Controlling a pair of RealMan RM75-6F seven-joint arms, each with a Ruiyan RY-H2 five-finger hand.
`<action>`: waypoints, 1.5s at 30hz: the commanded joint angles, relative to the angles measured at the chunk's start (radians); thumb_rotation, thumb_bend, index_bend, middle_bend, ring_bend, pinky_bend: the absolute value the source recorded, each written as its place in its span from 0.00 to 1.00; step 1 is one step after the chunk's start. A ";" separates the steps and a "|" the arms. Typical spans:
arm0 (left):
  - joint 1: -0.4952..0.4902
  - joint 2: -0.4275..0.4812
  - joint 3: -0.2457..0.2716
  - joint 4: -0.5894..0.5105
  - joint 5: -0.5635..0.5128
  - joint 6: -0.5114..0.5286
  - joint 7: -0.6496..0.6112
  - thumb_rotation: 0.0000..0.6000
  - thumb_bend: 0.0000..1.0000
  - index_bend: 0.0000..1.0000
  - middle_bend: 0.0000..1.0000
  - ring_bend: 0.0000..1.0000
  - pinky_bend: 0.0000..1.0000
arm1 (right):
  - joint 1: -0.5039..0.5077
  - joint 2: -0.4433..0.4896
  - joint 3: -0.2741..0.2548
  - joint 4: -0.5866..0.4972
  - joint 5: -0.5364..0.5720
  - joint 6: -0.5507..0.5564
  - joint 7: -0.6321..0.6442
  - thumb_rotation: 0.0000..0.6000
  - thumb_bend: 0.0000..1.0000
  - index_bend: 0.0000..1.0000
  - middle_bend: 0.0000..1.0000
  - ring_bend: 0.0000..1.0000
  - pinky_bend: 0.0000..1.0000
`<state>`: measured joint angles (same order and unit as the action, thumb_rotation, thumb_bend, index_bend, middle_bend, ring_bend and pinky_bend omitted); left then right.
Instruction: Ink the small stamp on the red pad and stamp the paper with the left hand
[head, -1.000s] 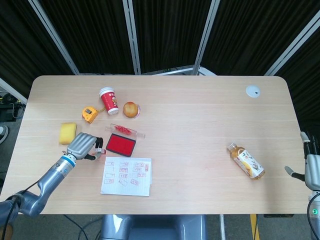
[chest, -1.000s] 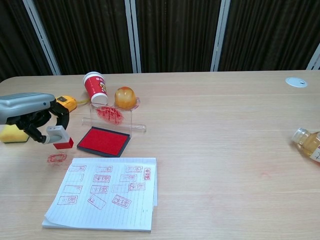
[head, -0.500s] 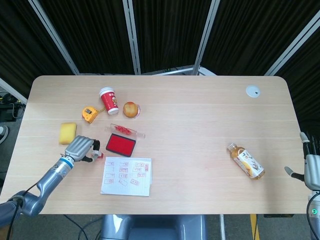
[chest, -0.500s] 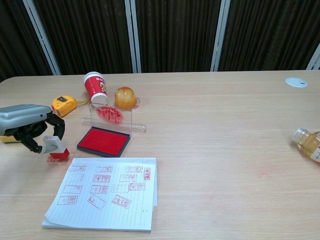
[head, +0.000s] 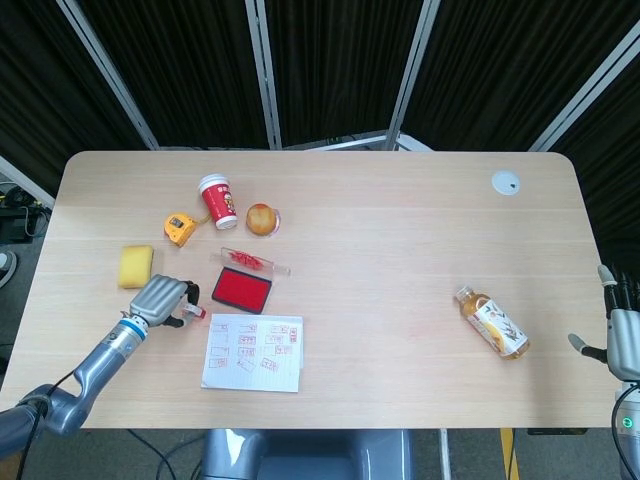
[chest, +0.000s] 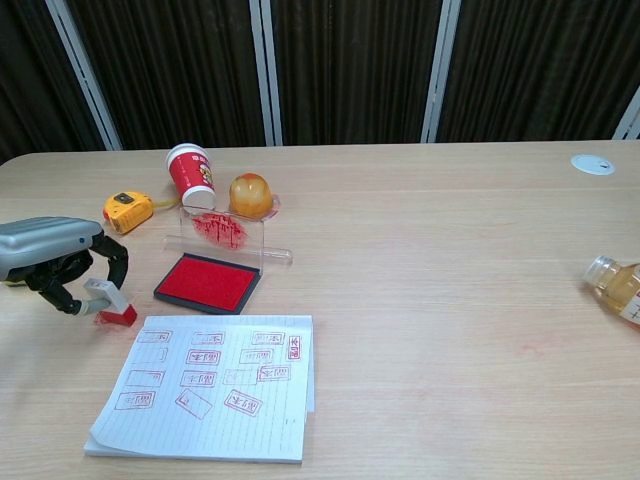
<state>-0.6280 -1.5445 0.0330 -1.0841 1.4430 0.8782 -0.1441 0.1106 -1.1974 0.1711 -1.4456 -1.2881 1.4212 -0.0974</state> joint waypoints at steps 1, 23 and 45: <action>0.000 -0.002 0.000 0.004 0.002 0.000 0.016 1.00 0.40 0.55 0.44 0.76 0.81 | 0.000 0.000 0.000 0.000 0.000 0.000 0.000 1.00 0.00 0.00 0.00 0.00 0.00; 0.010 0.019 -0.003 -0.037 0.003 0.007 0.079 1.00 0.23 0.41 0.40 0.76 0.81 | 0.000 0.000 -0.001 -0.001 -0.001 0.001 -0.001 1.00 0.00 0.00 0.00 0.00 0.00; 0.186 0.321 -0.048 -0.444 0.048 0.417 0.156 1.00 0.00 0.12 0.11 0.42 0.42 | -0.021 0.040 -0.011 -0.058 -0.056 0.047 0.057 1.00 0.00 0.00 0.00 0.00 0.00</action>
<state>-0.5031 -1.2976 0.0017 -1.4260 1.4904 1.2065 -0.0309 0.0918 -1.1609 0.1620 -1.4995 -1.3409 1.4652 -0.0441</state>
